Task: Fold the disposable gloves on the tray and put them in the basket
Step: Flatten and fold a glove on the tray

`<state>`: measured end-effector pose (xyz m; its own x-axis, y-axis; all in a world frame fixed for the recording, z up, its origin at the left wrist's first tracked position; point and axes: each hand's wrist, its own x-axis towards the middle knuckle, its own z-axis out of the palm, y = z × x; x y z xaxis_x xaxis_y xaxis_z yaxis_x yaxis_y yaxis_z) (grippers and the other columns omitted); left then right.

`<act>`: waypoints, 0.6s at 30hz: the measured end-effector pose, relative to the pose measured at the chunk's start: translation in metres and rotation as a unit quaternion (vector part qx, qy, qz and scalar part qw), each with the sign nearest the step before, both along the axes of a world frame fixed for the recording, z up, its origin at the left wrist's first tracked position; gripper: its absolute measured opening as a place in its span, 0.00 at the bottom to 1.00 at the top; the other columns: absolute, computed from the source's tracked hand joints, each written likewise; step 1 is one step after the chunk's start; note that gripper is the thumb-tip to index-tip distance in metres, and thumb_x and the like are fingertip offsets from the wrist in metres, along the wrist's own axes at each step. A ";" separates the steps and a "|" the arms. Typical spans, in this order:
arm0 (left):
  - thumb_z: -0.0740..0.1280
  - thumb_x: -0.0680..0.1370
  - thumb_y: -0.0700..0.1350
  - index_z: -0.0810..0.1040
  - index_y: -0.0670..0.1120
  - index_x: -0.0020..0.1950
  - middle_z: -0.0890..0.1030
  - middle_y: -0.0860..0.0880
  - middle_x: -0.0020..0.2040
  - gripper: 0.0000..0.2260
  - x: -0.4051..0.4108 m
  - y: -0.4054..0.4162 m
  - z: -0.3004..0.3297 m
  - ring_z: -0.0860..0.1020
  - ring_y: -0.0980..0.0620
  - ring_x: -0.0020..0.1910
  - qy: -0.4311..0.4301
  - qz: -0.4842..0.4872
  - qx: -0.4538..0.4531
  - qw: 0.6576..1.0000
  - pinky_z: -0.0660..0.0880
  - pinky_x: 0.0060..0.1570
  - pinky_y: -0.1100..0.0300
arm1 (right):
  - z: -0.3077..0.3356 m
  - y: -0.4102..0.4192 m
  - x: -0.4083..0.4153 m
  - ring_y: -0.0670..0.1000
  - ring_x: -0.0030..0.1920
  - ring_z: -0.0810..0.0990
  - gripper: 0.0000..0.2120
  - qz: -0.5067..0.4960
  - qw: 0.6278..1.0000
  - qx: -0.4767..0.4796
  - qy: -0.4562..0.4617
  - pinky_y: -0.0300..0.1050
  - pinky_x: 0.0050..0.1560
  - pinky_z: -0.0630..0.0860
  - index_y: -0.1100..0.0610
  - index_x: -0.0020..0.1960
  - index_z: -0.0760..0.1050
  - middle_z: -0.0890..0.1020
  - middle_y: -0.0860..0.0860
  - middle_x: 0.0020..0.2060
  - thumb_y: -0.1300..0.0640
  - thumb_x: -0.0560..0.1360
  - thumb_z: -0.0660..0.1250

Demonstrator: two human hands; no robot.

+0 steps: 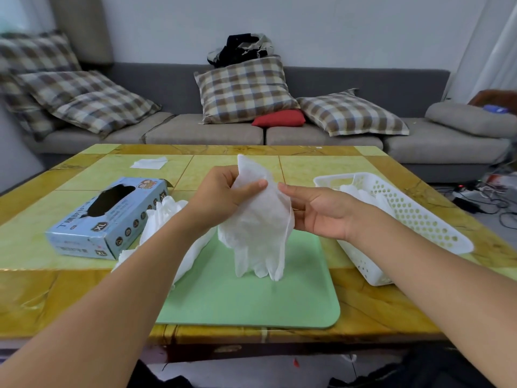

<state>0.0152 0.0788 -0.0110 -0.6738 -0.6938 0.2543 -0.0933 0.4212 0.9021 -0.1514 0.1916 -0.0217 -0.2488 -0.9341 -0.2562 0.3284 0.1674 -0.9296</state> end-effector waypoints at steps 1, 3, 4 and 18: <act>0.73 0.77 0.47 0.84 0.42 0.50 0.87 0.49 0.43 0.08 0.001 0.001 0.001 0.86 0.50 0.41 0.011 -0.011 -0.001 1.000 0.84 0.41 0.56 | 0.001 0.000 -0.001 0.53 0.44 0.84 0.16 0.016 1.000 0.013 0.005 0.47 0.54 0.80 0.59 0.53 0.81 0.86 0.55 0.44 0.53 0.67 0.75; 0.73 0.77 0.45 0.84 0.45 0.54 0.87 0.49 0.44 0.07 0.002 0.001 0.003 0.86 0.50 0.42 0.023 -0.035 0.002 0.999 0.83 0.42 0.57 | 0.003 0.002 -0.001 0.53 0.46 0.83 0.19 0.037 0.998 0.038 0.026 0.49 0.56 0.78 0.56 0.52 0.81 0.85 0.53 0.45 0.48 0.66 0.76; 0.72 0.78 0.45 0.84 0.45 0.55 0.87 0.48 0.45 0.07 0.004 0.000 0.004 0.86 0.48 0.43 0.024 -0.047 0.002 0.999 0.84 0.43 0.55 | 0.004 0.003 0.000 0.54 0.47 0.82 0.20 0.046 0.997 0.044 0.039 0.50 0.56 0.77 0.55 0.53 0.81 0.84 0.52 0.46 0.46 0.66 0.76; 0.74 0.76 0.53 0.85 0.40 0.55 0.87 0.43 0.50 0.17 0.014 -0.020 -0.002 0.85 0.48 0.45 -0.175 -0.037 0.207 0.962 0.83 0.49 0.55 | -0.011 -0.013 -0.002 0.54 0.47 0.83 0.15 0.024 0.997 0.040 0.054 0.47 0.44 0.83 0.59 0.64 0.78 0.84 0.55 0.50 0.52 0.82 0.65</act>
